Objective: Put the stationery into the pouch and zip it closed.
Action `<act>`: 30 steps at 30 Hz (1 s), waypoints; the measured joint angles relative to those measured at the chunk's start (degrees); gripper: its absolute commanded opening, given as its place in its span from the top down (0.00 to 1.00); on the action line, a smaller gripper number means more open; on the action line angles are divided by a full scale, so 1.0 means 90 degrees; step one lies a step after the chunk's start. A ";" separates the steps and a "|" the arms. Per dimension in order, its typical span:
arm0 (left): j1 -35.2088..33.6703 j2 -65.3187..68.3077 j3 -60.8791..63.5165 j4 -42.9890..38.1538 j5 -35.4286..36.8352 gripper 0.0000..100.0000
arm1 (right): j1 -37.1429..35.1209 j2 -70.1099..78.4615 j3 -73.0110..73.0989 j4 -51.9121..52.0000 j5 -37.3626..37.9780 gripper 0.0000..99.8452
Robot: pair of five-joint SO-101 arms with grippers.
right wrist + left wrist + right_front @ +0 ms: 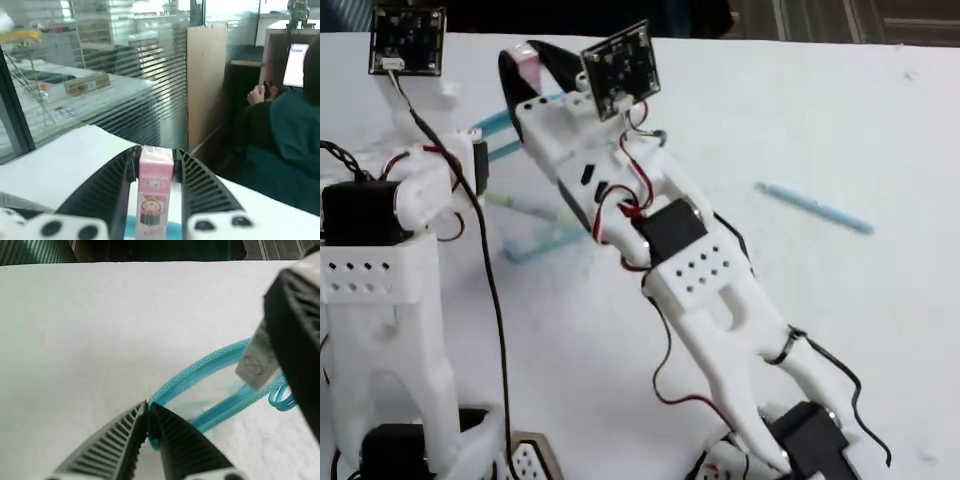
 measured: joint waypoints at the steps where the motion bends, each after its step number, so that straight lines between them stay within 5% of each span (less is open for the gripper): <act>1: 0.0000 0.0000 0.0000 0.0000 0.0000 0.98 | 0.0049 0.0098 0.0000 -0.0029 0.0000 0.98; 16: 0.0000 0.0000 0.0000 -0.0010 0.0000 0.98 | 0.0127 0.0742 0.0098 0.0508 0.0010 0.98; 23: 0.0010 0.0000 0.0000 0.0000 0.0000 0.98 | -0.0020 0.0654 0.0049 0.0938 0.0010 0.71; 30: 0.0020 0.0000 -0.0010 0.0000 0.0000 0.98 | -0.0117 0.0225 0.0156 0.1328 0.0020 0.72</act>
